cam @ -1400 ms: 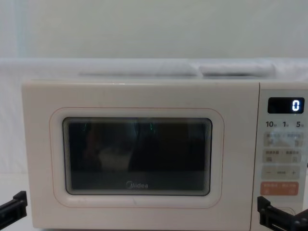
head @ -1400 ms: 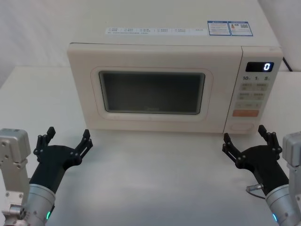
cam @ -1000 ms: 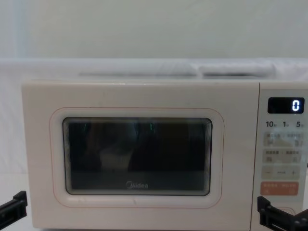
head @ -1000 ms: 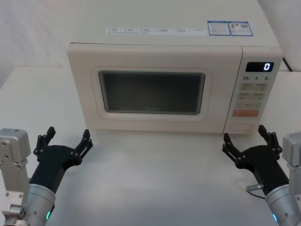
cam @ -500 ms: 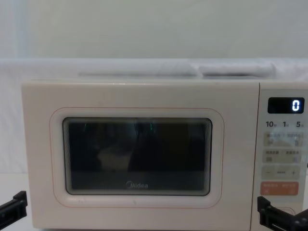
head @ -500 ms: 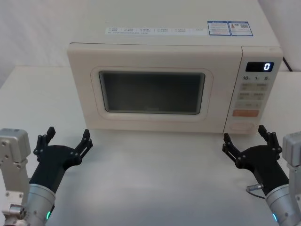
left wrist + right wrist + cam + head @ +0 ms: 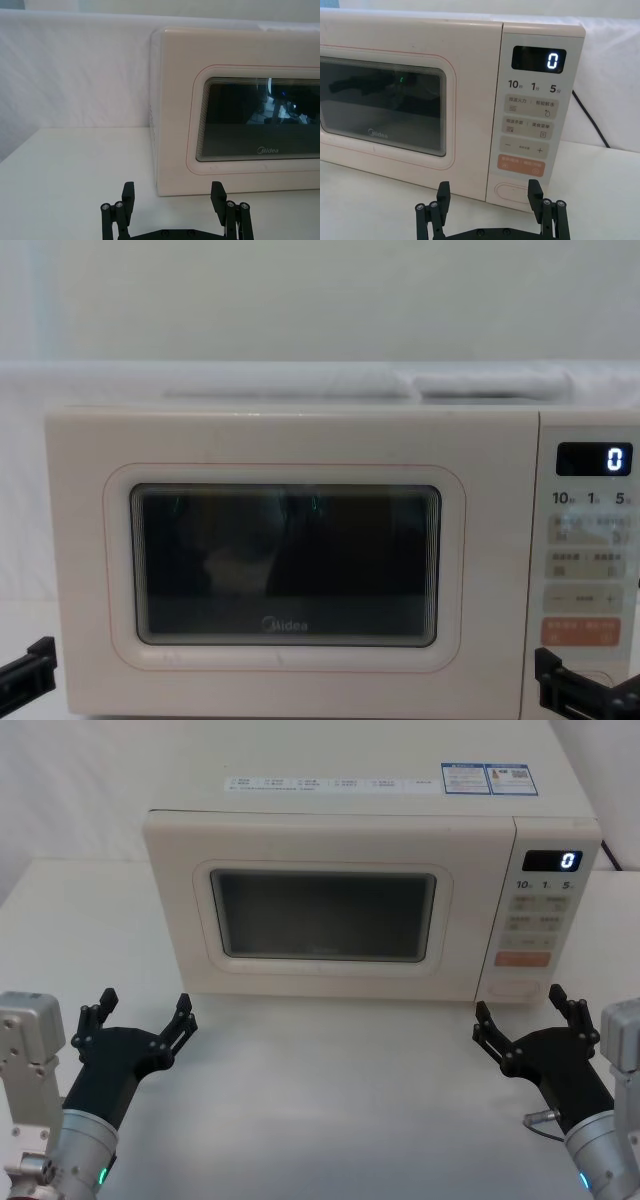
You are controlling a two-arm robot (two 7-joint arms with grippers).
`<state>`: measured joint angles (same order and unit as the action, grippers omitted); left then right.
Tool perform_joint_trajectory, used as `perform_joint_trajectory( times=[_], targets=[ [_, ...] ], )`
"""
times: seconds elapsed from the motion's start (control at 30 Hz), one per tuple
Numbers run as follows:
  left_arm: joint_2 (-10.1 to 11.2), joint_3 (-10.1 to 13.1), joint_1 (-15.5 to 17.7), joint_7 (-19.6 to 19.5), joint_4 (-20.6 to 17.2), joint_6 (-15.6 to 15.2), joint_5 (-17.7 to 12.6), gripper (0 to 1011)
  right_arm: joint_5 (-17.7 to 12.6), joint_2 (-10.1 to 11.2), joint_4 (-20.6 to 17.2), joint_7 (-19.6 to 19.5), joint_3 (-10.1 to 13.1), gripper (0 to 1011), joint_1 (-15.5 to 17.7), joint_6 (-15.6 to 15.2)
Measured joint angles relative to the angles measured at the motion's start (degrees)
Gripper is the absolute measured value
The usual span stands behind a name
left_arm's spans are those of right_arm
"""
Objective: Press the button to open the microwave door with one hand; close the microwave door with the other hand.
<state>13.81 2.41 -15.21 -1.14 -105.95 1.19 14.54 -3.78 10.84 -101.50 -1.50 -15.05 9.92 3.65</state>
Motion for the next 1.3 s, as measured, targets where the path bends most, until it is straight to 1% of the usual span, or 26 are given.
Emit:
perform_joint_trajectory(
  times=[0.2,0.23,0.3,0.4,0.43,0.47,0.53,0.57,0.67,0.7,0.73,0.8,0.83,0.87,0.9,0.97,1.07,1.13,1.17,1.23,1.3],
  targets=[
    [0.0,0.0,0.0,0.0,0.0,0.0,0.0,1001,0.0,0.0,0.0,0.0,0.0,999,0.0,0.0],
    [0.0,0.0,0.0,0.0,0.0,0.0,0.0,1001,0.0,0.0,0.0,0.0,0.0,964,0.0,0.0],
    [0.0,0.0,0.0,0.0,0.0,0.0,0.0,1001,0.0,0.0,0.0,0.0,0.0,953,0.0,0.0],
    [0.0,0.0,0.0,0.0,0.0,0.0,0.0,1001,0.0,0.0,0.0,0.0,0.0,872,0.0,0.0],
    [0.0,0.0,0.0,0.0,0.0,0.0,0.0,1001,0.0,0.0,0.0,0.0,0.0,863,0.0,0.0],
    [0.0,0.0,0.0,0.0,0.0,0.0,0.0,1001,0.0,0.0,0.0,0.0,0.0,806,0.0,0.0],
    [0.0,0.0,0.0,0.0,0.0,0.0,0.0,1001,0.0,0.0,0.0,0.0,0.0,771,0.0,0.0],
    [0.0,0.0,0.0,0.0,0.0,0.0,0.0,1001,0.0,0.0,0.0,0.0,0.0,718,0.0,0.0],
    [0.0,0.0,0.0,0.0,0.0,0.0,0.0,1001,0.0,0.0,0.0,0.0,0.0,655,0.0,0.0],
    [0.0,0.0,0.0,0.0,0.0,0.0,0.0,1001,0.0,0.0,0.0,0.0,0.0,600,0.0,0.0],
    [0.0,0.0,0.0,0.0,0.0,0.0,0.0,1001,0.0,0.0,0.0,0.0,0.0,578,0.0,0.0],
    [0.0,0.0,0.0,0.0,0.0,0.0,0.0,1001,0.0,0.0,0.0,0.0,0.0,494,0.0,0.0],
    [0.0,0.0,0.0,0.0,0.0,0.0,0.0,1001,0.0,0.0,0.0,0.0,0.0,488,0.0,0.0],
    [0.0,0.0,0.0,0.0,0.0,0.0,0.0,1001,0.0,0.0,0.0,0.0,0.0,455,0.0,0.0],
    [0.0,0.0,0.0,0.0,0.0,0.0,0.0,1001,0.0,0.0,0.0,0.0,0.0,395,0.0,0.0],
    [0.0,0.0,0.0,0.0,0.0,0.0,0.0,1001,0.0,0.0,0.0,0.0,0.0,353,0.0,0.0],
    [0.0,0.0,0.0,0.0,0.0,0.0,0.0,1001,0.0,0.0,0.0,0.0,0.0,233,0.0,0.0],
    [0.0,0.0,0.0,0.0,0.0,0.0,0.0,1001,0.0,0.0,0.0,0.0,0.0,199,0.0,0.0],
    [0.0,0.0,0.0,0.0,0.0,0.0,0.0,1001,0.0,0.0,0.0,0.0,0.0,156,0.0,0.0],
    [0.0,0.0,0.0,0.0,0.0,0.0,0.0,1001,0.0,0.0,0.0,0.0,0.0,121,0.0,0.0],
    [-0.01,0.0,0.0,0.0,0.0,0.0,0.0,1001,0.0,0.0,0.0,0.0,0.0,27,0.0,0.0]
  ],
)
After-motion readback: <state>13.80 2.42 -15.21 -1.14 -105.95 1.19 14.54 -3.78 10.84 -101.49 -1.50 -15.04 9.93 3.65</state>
